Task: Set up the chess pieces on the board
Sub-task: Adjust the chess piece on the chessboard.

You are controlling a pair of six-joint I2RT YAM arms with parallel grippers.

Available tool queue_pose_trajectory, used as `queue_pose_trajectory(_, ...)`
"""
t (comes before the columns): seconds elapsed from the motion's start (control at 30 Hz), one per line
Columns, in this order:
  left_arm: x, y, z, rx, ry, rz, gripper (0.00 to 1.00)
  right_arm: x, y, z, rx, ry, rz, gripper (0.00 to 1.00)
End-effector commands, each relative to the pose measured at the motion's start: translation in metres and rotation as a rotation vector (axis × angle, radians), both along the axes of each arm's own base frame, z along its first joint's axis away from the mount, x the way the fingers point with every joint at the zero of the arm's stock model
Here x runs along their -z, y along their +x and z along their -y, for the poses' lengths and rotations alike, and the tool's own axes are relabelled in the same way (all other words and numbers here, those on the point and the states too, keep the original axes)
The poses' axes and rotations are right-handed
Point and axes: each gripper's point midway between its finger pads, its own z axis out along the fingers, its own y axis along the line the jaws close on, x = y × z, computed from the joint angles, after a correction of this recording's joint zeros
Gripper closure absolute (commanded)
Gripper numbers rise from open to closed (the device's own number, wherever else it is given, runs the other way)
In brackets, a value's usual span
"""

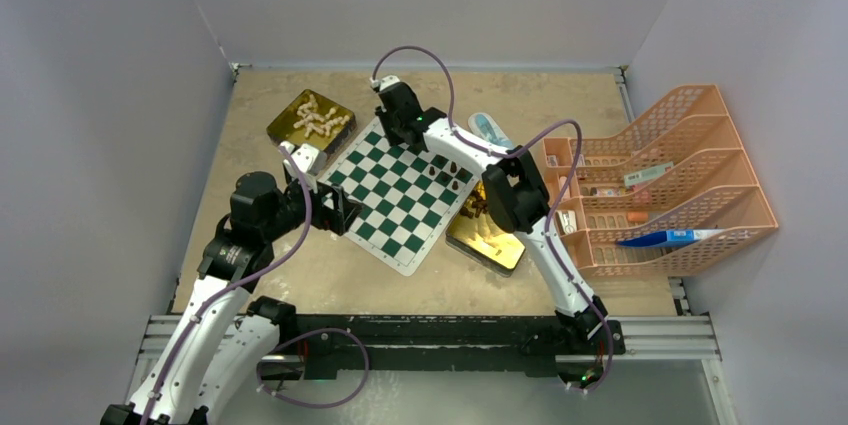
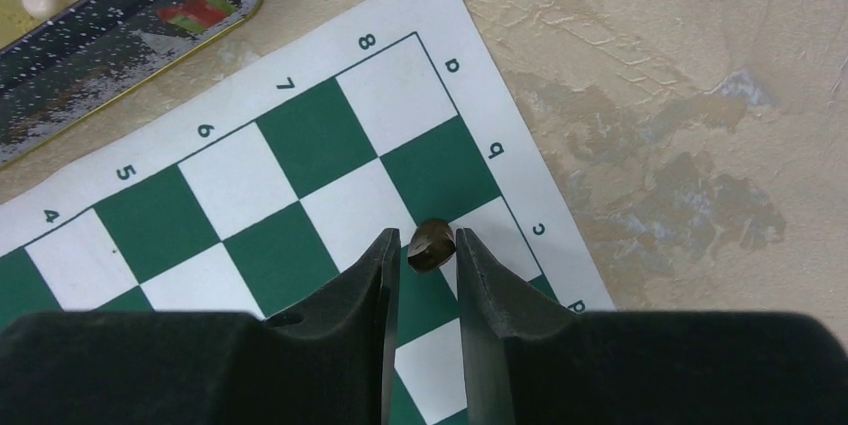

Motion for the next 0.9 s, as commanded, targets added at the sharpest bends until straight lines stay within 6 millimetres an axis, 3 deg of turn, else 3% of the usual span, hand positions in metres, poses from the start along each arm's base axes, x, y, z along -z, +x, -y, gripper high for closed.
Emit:
queue_pose_trajectory(0.0,-0.016,0.001,0.003,0.013,-0.016,0.054,0.10,-0.002,0.003,-0.001,0.006,-0.019,0.025,0.72)
queue_pose_trajectory(0.23,-0.017,0.001,0.002,0.012,-0.016,0.055,0.10,-0.002,0.003,-0.002,-0.001,-0.012,0.024,0.79)
queue_pose_trajectory(0.5,-0.017,0.000,0.002,0.011,-0.017,0.056,0.10,-0.025,0.013,-0.011,0.002,0.044,0.081,0.83)
queue_pose_trajectory(0.87,-0.018,0.000,0.002,0.011,-0.018,0.058,0.10,-0.022,0.014,-0.017,0.004,0.073,0.075,0.84)
